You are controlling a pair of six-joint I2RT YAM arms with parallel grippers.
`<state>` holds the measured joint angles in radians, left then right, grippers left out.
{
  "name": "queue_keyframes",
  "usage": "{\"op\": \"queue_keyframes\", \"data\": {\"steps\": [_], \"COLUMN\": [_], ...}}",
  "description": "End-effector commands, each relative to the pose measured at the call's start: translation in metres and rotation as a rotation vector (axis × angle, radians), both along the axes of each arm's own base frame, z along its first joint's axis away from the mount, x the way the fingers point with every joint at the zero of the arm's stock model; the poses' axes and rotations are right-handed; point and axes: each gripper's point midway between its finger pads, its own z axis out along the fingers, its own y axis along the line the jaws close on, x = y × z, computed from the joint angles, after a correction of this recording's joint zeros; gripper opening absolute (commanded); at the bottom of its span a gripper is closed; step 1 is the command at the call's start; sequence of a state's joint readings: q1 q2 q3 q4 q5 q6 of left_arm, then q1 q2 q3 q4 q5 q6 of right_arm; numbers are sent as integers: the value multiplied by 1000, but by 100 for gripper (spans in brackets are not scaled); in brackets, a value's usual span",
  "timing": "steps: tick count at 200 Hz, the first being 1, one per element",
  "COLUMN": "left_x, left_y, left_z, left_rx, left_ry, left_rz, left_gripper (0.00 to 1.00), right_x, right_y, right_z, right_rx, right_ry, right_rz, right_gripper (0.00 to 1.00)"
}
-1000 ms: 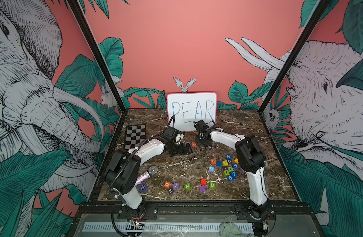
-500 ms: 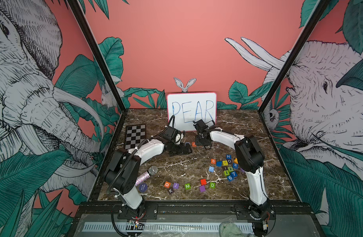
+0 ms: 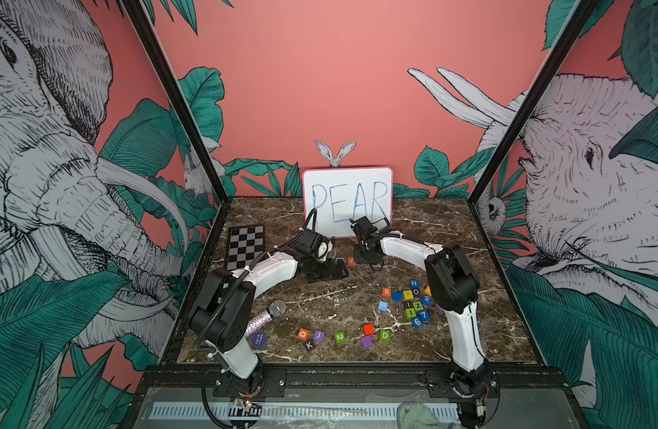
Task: Spell the uppercase word “pear” with letter blocks
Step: Place the letter block at the center of the board.
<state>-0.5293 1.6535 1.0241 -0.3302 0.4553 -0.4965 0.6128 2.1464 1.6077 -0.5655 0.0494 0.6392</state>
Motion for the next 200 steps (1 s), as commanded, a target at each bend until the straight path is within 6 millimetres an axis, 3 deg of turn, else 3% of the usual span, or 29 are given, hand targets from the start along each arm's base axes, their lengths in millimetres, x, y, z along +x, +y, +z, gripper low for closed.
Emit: {"op": "queue_keyframes", "data": {"steps": [1,130,200], "left_x": [-2,-2,-2], "left_y": [2,1,6], "left_z": [8,9,17], "left_rx": [-17,-22,-6], "left_ry": [-25,-28,-56], "left_rz": [-4,-6,-4], "left_gripper": [99,99,99], "right_x": [0,3,2], "right_y": [-3,0,5], "right_z": [-6,11,52], "right_rx": [-20,8,85], "right_ry": [13,-11,-72], "right_rz": [-3,-7,-7], "right_gripper": [37,39,41]}}
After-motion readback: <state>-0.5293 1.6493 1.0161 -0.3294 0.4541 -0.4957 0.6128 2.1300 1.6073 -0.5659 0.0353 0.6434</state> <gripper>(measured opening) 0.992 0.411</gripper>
